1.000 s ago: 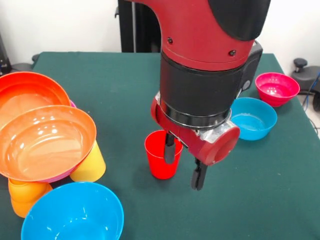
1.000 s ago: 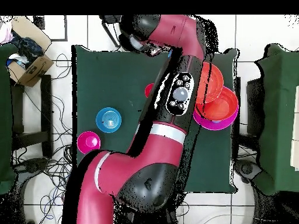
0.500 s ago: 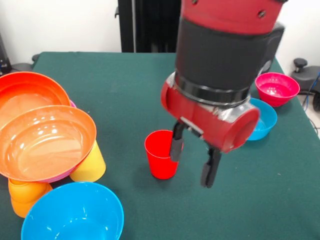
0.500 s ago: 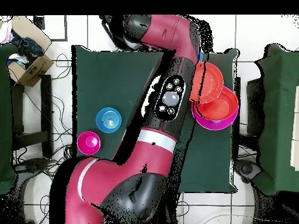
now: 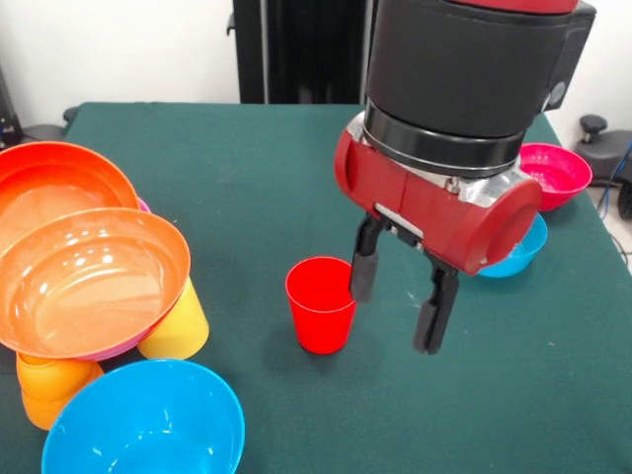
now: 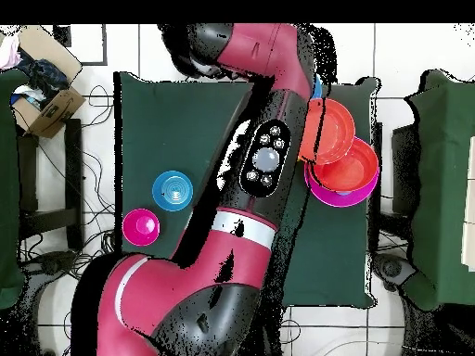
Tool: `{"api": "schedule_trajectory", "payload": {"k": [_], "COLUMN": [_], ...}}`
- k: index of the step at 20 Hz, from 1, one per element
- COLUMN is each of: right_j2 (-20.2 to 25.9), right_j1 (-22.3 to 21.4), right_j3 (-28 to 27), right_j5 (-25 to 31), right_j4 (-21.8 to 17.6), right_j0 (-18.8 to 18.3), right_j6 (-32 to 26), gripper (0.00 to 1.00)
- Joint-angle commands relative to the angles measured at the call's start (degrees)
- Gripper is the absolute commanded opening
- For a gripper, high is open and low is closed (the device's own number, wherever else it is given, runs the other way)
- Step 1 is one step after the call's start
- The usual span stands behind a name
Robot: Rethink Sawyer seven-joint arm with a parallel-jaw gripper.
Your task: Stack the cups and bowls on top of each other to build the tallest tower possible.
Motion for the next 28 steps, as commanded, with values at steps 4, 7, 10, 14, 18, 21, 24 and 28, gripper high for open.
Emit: {"api": "schedule_trajectory", "payload": {"k": [4,7,10,14,18,21,24,28], "right_j2": [10.9,11.9,13.0,13.3,13.1,14.2,13.8,14.5], "right_j1": [-1.6,-2.4,-2.4,-1.4,-1.4,-1.5,-1.1,-1.2], "right_j3": [14.2,17.1,19.7,21.2,22.4,23.4,22.5,22.2], "right_j5": [-3.9,-4.7,-6.7,-7.4,-5.9,-4.7,-1.2,-0.3], "right_j4": [-2.8,-3.5,-4.1,-5.2,-6.4,-6.6,-7.1,-7.0], "right_j0": [0.1,0.4,0.9,1.3,1.2,1.1,1.4,1.5], "right_j6": [-0.9,-2.2,-2.3,-2.5,-3.1,-3.0,-1.0,0.4], "gripper": [1.0,1.0,1.0,1.0,1.0,1.0,1.0,1.0]}}
